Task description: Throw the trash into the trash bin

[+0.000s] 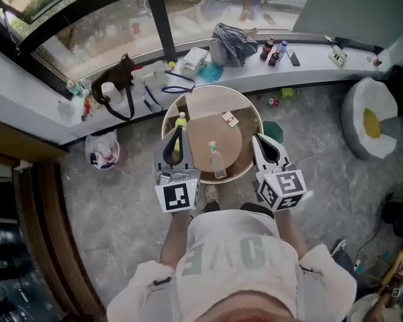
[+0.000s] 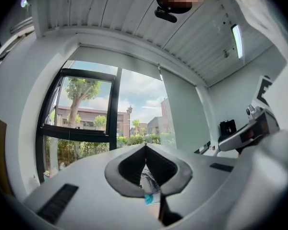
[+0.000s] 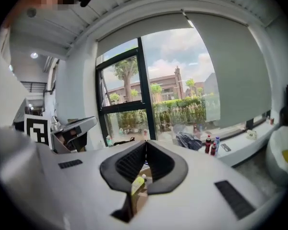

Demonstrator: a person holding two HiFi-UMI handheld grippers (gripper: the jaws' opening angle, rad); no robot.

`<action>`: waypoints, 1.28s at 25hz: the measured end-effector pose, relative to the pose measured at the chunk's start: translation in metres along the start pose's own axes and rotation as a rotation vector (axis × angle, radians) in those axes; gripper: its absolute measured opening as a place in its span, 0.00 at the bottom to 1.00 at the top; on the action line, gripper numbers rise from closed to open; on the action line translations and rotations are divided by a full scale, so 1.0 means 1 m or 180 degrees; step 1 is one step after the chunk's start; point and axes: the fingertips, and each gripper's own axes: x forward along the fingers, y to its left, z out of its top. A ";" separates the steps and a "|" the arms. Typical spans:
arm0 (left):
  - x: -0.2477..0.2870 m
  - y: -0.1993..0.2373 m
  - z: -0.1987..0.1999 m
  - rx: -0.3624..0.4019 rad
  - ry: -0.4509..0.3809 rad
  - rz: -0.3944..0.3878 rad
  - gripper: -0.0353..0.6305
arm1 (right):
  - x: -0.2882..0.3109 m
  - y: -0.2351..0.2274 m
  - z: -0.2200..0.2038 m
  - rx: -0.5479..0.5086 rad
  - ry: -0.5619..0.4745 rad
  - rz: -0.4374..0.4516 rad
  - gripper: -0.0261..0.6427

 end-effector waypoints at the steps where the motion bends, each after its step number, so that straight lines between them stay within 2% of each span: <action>1: 0.009 0.002 -0.003 -0.0007 0.0039 -0.0020 0.07 | 0.007 -0.003 -0.001 0.0141 0.0041 -0.0028 0.06; 3: 0.024 0.005 -0.012 0.0011 0.0096 -0.0053 0.07 | 0.019 -0.009 0.001 0.0301 0.0044 -0.0033 0.06; 6: 0.037 0.000 -0.020 -0.0008 0.0081 -0.0103 0.07 | 0.031 -0.019 0.000 0.0311 0.0024 -0.0040 0.06; 8: 0.046 -0.008 -0.019 0.0001 0.0058 -0.0147 0.07 | 0.038 -0.029 -0.001 0.0434 0.0004 -0.0048 0.06; 11: 0.056 -0.013 -0.022 -0.0035 0.0121 -0.0053 0.07 | 0.056 -0.043 0.001 0.0563 0.0032 0.0052 0.06; 14: 0.061 -0.010 -0.030 0.0069 0.0332 0.0141 0.07 | 0.078 -0.048 0.011 0.0504 0.0110 0.0342 0.06; 18: 0.075 -0.007 -0.019 0.0156 0.0289 0.0402 0.07 | 0.112 -0.054 0.013 0.0747 0.0319 0.0918 0.06; 19: 0.075 -0.005 -0.022 0.0180 0.0313 0.0465 0.07 | 0.120 -0.057 0.009 0.0783 0.0387 0.1011 0.08; 21: 0.076 0.004 -0.034 0.0187 0.0412 0.0589 0.07 | 0.143 -0.062 -0.007 0.0831 0.0571 0.1090 0.36; 23: 0.071 0.017 -0.054 0.0119 0.0532 0.0719 0.07 | 0.169 -0.065 -0.039 0.0946 0.0884 0.1064 0.47; 24: 0.067 0.023 -0.066 0.0101 0.0600 0.0770 0.07 | 0.181 -0.065 -0.060 0.1030 0.1061 0.1040 0.49; 28: 0.056 0.035 -0.115 0.0023 0.0798 0.0848 0.07 | 0.227 -0.059 -0.164 0.1289 0.1674 0.0954 0.50; 32: 0.038 0.034 -0.168 -0.0173 0.1026 0.0837 0.07 | 0.237 -0.045 -0.304 0.1188 0.2540 0.0814 0.50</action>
